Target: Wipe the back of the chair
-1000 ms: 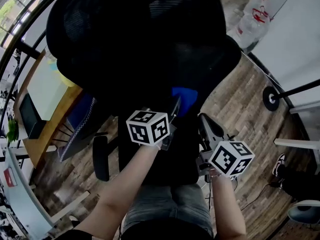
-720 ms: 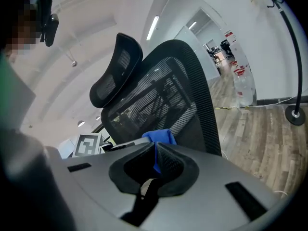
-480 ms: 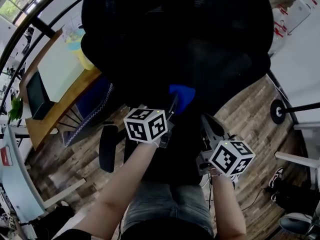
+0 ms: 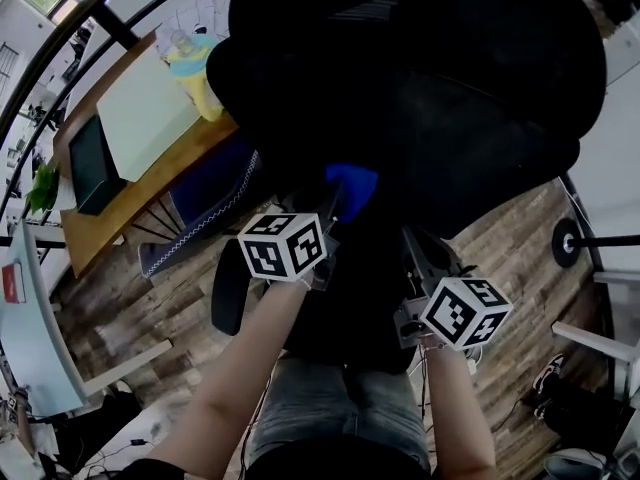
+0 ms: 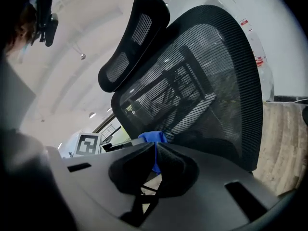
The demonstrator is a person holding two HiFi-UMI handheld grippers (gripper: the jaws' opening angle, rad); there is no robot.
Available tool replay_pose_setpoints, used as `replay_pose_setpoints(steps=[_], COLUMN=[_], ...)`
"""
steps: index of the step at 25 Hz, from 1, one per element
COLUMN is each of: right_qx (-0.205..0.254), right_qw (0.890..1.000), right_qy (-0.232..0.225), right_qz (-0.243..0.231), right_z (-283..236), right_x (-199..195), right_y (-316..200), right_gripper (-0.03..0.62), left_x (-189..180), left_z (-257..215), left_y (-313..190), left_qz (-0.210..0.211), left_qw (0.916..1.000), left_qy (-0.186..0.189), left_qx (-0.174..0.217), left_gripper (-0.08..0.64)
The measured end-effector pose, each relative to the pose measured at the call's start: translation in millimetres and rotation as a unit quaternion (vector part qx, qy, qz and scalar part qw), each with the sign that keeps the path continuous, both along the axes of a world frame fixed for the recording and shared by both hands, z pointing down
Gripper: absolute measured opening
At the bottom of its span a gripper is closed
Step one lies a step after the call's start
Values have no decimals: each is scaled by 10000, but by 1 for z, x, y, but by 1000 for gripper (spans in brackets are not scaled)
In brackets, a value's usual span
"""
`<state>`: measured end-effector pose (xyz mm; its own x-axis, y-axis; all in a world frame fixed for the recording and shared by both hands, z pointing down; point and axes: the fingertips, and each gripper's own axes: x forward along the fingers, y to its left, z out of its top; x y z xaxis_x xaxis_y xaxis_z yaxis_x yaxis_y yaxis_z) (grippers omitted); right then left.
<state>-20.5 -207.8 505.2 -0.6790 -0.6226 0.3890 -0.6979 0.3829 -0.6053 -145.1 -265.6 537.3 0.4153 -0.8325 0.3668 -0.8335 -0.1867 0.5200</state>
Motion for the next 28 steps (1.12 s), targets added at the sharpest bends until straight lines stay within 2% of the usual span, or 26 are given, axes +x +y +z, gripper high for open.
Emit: replay_pose_setpoints(steps=[7, 13, 22, 28], right_qx=[-46, -56, 50, 204], right_qw=[9999, 9997, 9998, 9995], right_qy=[12, -9, 0, -160], right_qz=[-116, -234, -205, -160], right_z=[3, 4, -4, -24], right_x=[-21, -37, -41, -38], right_y=[0, 5, 11, 27], right_gripper=[31, 31, 31, 31], left_x=[-47, -78, -101, -99], left_z=[5, 0, -14, -37], left_y=[6, 8, 23, 47], left_qz=[-520, -1116, -1344, -1171], left_qw=[9986, 9933, 9901, 9923], left_qy=[-98, -303, -375, -222], left_qx=[-69, -69, 135, 337], left_gripper=[48, 48, 48, 49])
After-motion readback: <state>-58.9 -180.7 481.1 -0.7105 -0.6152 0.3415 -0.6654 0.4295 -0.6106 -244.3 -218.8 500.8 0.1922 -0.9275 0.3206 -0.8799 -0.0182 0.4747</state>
